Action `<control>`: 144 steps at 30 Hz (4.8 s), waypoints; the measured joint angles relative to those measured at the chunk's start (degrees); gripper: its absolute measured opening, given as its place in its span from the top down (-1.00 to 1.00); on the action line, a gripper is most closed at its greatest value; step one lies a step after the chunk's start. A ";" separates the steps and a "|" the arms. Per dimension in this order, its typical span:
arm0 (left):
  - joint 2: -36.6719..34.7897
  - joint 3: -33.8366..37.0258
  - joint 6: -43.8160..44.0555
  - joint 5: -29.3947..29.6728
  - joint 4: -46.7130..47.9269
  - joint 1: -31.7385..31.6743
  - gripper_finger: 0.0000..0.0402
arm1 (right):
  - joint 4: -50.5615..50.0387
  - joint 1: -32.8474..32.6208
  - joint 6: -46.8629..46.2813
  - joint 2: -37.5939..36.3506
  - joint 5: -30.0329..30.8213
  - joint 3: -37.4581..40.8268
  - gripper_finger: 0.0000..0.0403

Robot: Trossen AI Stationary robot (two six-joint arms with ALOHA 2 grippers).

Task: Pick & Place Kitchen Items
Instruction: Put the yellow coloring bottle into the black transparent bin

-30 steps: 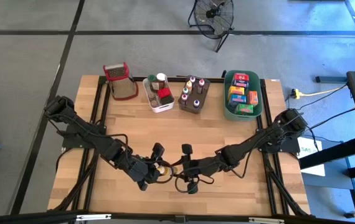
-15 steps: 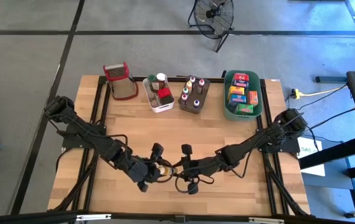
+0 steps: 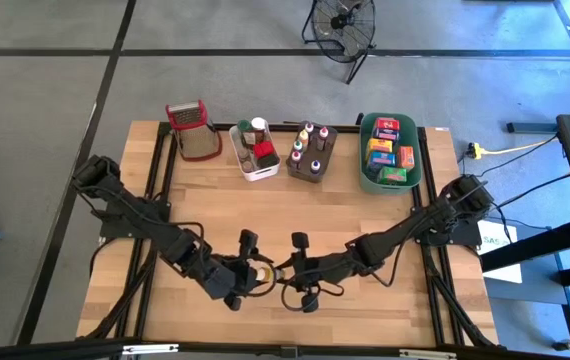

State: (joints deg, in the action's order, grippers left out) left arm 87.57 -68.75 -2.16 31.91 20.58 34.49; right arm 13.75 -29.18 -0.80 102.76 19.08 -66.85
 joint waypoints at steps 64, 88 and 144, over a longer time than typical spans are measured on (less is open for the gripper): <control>3.04 -0.16 -8.32 -17.78 -34.95 1.08 -0.17 | 24.01 -8.27 31.74 0.00 4.51 -0.02 0.41; 2.23 -1.82 -3.09 -0.93 -24.37 4.18 0.43 | 21.21 -10.74 25.52 -0.01 17.16 -0.02 0.00; 1.96 -9.04 26.90 -13.80 16.90 -5.60 0.44 | -9.24 0.41 -0.89 -0.22 4.45 -9.94 -0.10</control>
State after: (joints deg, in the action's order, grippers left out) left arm 89.53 -77.79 24.74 18.11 37.48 28.88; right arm 4.51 -28.78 -1.69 102.54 23.53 -76.79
